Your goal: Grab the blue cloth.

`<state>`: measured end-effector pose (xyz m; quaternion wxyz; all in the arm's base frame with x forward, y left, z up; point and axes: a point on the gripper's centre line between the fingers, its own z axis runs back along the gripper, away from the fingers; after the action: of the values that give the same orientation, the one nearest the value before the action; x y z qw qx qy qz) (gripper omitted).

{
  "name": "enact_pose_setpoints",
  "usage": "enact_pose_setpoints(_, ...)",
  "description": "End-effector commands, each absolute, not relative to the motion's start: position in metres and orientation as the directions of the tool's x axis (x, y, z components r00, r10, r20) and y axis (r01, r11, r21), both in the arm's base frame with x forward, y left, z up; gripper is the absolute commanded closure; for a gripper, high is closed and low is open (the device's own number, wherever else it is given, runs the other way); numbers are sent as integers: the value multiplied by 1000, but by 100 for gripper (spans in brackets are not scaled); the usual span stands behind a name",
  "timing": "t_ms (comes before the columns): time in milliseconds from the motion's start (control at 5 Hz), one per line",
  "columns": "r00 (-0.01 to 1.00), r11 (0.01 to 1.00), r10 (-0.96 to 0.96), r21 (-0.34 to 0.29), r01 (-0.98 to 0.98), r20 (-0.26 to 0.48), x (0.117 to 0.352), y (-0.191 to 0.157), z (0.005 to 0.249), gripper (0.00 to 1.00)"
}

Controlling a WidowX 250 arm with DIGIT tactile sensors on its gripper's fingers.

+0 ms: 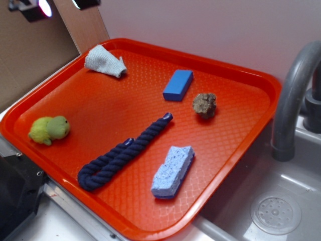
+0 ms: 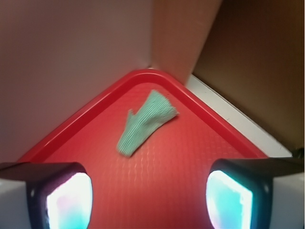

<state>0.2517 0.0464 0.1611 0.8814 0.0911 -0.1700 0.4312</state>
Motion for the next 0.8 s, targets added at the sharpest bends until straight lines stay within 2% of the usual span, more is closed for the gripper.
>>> enact_pose_setpoints(0, 337, 379, 842, -18, -925, 422, 288, 90, 120, 0)
enact_pose_setpoints(200, 334, 375, 864, -39, -926, 376, 305, 104, 98, 0)
enact_pose_setpoints(400, 323, 344, 906, -33, -938, 272, 305, 118, 75, 0)
enact_pose_setpoints(600, 321, 329, 926, -8, -944, 199, 292, 128, 58, 0)
